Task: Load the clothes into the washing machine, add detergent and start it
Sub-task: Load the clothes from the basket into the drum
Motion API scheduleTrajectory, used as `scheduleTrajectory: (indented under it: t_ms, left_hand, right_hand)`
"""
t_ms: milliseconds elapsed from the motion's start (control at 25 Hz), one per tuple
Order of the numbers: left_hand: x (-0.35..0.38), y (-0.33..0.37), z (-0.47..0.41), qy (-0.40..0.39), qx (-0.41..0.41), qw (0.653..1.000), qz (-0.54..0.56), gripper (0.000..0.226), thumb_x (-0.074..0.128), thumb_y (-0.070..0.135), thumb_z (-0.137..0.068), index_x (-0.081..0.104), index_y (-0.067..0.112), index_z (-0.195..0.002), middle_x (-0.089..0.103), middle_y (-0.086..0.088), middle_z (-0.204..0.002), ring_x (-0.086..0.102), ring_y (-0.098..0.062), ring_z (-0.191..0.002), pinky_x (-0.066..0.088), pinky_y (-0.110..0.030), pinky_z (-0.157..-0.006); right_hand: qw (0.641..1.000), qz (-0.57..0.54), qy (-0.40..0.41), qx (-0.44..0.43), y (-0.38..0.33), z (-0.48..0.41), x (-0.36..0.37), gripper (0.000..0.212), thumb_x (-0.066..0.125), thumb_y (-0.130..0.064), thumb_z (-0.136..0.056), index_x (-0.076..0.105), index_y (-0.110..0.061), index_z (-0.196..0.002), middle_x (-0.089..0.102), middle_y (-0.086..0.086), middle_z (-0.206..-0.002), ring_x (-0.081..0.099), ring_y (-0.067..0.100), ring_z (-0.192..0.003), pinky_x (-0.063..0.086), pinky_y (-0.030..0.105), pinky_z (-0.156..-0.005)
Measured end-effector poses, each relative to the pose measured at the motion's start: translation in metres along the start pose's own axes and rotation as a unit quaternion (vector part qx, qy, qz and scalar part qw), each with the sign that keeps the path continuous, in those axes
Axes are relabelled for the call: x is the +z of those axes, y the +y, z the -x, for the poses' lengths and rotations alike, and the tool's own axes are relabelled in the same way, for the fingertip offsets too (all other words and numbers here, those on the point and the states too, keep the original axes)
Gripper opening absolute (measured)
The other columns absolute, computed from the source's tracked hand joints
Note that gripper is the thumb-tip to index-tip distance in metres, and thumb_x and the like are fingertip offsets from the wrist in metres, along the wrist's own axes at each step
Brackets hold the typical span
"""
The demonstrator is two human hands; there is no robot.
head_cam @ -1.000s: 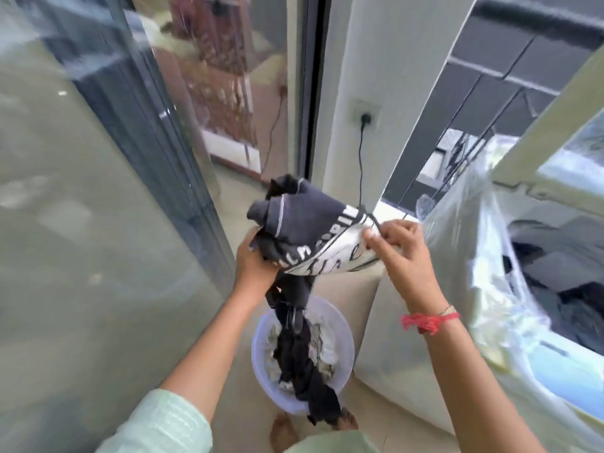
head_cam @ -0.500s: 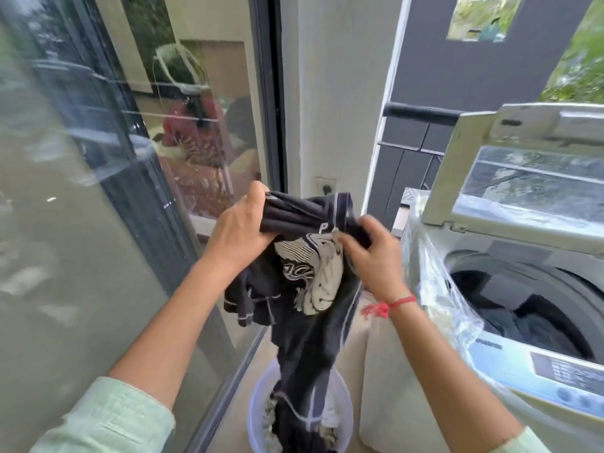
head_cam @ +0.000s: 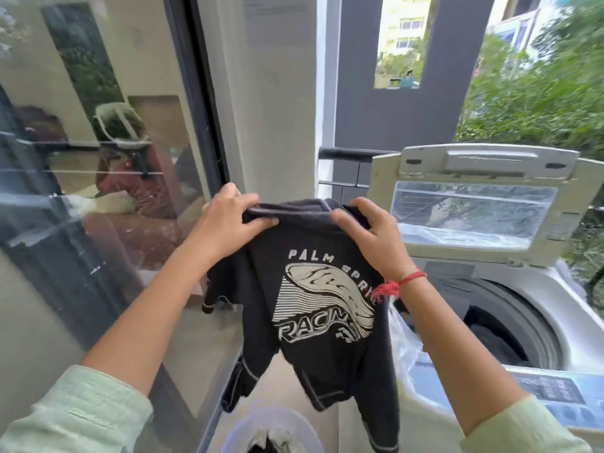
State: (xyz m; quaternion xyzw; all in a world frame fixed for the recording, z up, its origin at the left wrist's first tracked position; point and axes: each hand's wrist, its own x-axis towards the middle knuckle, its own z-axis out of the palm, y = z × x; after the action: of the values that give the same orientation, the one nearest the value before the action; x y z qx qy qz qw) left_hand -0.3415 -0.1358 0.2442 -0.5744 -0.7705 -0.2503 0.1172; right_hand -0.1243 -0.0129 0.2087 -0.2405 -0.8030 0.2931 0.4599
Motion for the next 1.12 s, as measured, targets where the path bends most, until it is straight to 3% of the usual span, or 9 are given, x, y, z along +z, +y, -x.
scheduleTrajectory:
  t_ms: [200, 320, 400, 480, 680, 840, 1000, 1040, 1120]
  left_hand:
    - [-0.01, 0.069, -0.06, 0.192, 0.028, 0.98, -0.052, 0.028, 0.063, 0.036, -0.085, 0.059, 0.011, -0.097, 0.038, -0.006, -0.089, 0.05, -0.032, -0.088, 0.039, -0.044, -0.079]
    - [-0.013, 0.099, -0.094, 0.264, -0.014, 0.963, -0.05, 0.027, 0.058, 0.034, -0.087, 0.057, 0.01, -0.1, 0.045, -0.014, -0.096, 0.051, -0.035, -0.089, 0.042, -0.045, -0.08]
    - [-0.006, 0.108, -0.109, 0.284, -0.026, 0.957, -0.055, 0.031, 0.057, 0.038, -0.087, 0.056, 0.01, -0.099, 0.046, -0.018, -0.1, 0.051, -0.035, -0.09, 0.044, -0.045, -0.081]
    - [0.005, 0.117, -0.118, 0.308, -0.036, 0.95, -0.029, 0.035, 0.056, 0.042, -0.086, 0.056, 0.008, -0.096, 0.046, -0.019, -0.1, 0.051, -0.035, -0.09, 0.046, -0.046, -0.08]
    - [0.037, 0.171, -0.139, 0.35, -0.042, 0.934, 0.055, 0.044, 0.062, 0.048, -0.083, 0.06, 0.005, -0.092, 0.039, -0.007, -0.093, 0.045, -0.021, -0.082, 0.038, -0.029, -0.075]
    - [0.076, 0.206, -0.151, 0.092, -0.029, 0.978, 0.183, 0.023, 0.066, 0.046, -0.082, 0.063, 0.024, -0.075, 0.054, -0.002, -0.086, 0.053, -0.017, -0.076, 0.038, -0.026, -0.064]
    - [0.154, 0.232, -0.162, -0.418, 0.011, 0.887, 0.198, 0.021, 0.073, 0.032, -0.08, 0.068, 0.023, -0.098, 0.071, 0.002, -0.096, 0.067, -0.012, -0.089, 0.053, -0.027, -0.077]
    - [0.184, 0.239, -0.166, -0.486, 0.02, 0.859, 0.156, 0.023, 0.071, 0.027, -0.082, 0.065, 0.017, -0.102, 0.069, 0.0, -0.099, 0.066, -0.014, -0.092, 0.053, -0.026, -0.078]
    - [0.242, 0.245, -0.177, -0.464, 0.022, 0.879, 0.109, 0.022, 0.068, 0.02, -0.084, 0.061, 0.01, -0.102, 0.065, -0.005, -0.103, 0.062, -0.022, -0.098, 0.048, -0.027, -0.077]
  right_hand:
    - [0.941, 0.269, -0.195, 0.057, 0.082, -0.011, -0.026, 0.044, 0.078, -0.042, -0.066, 0.06, -0.016, -0.096, 0.065, 0.002, -0.09, 0.061, 0.02, -0.081, 0.05, 0.033, -0.069]
    - [0.966, 0.007, -0.115, 0.23, 0.145, 0.005, -0.034, 0.014, 0.07, -0.017, -0.082, 0.063, -0.02, -0.07, 0.062, 0.001, -0.073, 0.054, 0.009, -0.062, 0.042, 0.027, -0.059]
    - [0.926, -0.212, -0.018, 0.312, 0.18, 0.0, -0.057, 0.015, 0.059, -0.004, -0.088, 0.067, -0.013, -0.079, 0.061, 0.005, -0.077, 0.057, 0.014, -0.071, 0.043, 0.023, -0.062]
    - [0.916, -0.302, 0.102, 0.245, 0.183, -0.027, -0.101, 0.014, 0.053, -0.005, -0.085, 0.065, -0.008, -0.092, 0.063, 0.008, -0.088, 0.059, 0.021, -0.085, 0.046, 0.023, -0.071]
    - [0.918, -0.29, 0.272, -0.015, 0.126, -0.074, -0.25, 0.027, 0.053, -0.002, -0.088, 0.048, -0.02, -0.068, 0.047, -0.017, -0.058, 0.039, -0.003, -0.058, 0.033, 0.012, -0.053]
    - [0.971, -0.163, 0.171, 0.028, 0.171, -0.065, -0.316, 0.02, 0.052, -0.018, -0.092, 0.067, -0.02, -0.079, 0.064, -0.013, -0.077, 0.054, 0.006, -0.079, 0.045, 0.021, -0.07]
    - [0.987, 0.009, -0.043, 0.156, 0.244, -0.061, -0.339, 0.034, 0.046, 0.0, -0.093, 0.067, -0.027, -0.089, 0.069, -0.021, -0.086, 0.06, -0.002, -0.087, 0.046, 0.009, -0.08]
    - [0.978, 0.059, -0.069, 0.188, 0.266, -0.061, -0.337, 0.032, 0.047, 0.001, -0.093, 0.066, -0.025, -0.094, 0.068, -0.015, -0.093, 0.058, 0.002, -0.092, 0.045, 0.008, -0.079]
    - [0.961, 0.124, -0.046, 0.242, 0.309, -0.054, -0.329, 0.031, 0.048, 0.002, -0.09, 0.064, -0.022, -0.101, 0.066, 0.0, -0.101, 0.059, 0.014, -0.098, 0.045, 0.016, -0.081]
